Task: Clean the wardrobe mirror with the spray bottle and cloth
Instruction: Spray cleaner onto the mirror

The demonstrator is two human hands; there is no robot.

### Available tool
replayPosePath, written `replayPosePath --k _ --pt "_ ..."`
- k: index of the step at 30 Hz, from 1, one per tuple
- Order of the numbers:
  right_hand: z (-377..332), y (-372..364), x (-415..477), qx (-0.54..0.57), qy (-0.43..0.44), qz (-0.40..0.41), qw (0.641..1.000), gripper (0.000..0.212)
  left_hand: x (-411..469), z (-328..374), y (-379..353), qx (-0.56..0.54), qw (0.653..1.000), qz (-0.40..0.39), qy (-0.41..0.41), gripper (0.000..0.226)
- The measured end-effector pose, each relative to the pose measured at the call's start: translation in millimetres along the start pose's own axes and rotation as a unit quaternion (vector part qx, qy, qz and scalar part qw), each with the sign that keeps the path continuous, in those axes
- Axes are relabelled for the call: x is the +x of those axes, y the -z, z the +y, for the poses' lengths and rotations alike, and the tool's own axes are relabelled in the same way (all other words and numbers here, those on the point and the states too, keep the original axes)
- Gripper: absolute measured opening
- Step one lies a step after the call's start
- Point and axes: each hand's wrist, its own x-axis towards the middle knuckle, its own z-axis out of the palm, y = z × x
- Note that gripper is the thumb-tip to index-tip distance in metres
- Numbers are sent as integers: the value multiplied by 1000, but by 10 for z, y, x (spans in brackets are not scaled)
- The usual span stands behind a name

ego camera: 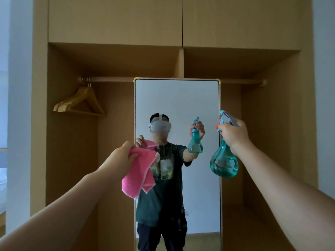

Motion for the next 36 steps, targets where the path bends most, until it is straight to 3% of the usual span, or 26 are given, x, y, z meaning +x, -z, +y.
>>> replayPosePath --k 9,15,19,27,31,34,36 --pt "12 -138 -103 -11 -9 -25 1000 4 -57 -173 -20 -9 999 -28 -17 15" --pt "-30 -315 -179 -3 17 -41 999 25 -144 -269 52 -23 998 -49 -14 19" --pt "-70 -418 -253 -8 34 -51 998 17 -207 -338 110 -4 998 -56 -22 33" --pt "-74 -540 -317 -18 40 -54 998 11 -265 -464 168 5 999 -37 -18 30" --pt "-86 -582 -366 -1 19 -41 999 18 -257 -477 190 2 999 -28 -16 31" --pt "-114 -610 -401 8 31 -68 997 15 -259 -467 189 -4 1000 -29 -11 31" --pt "-158 -644 -442 34 47 -99 993 24 -266 -464 194 -5 1000 -29 -10 30"
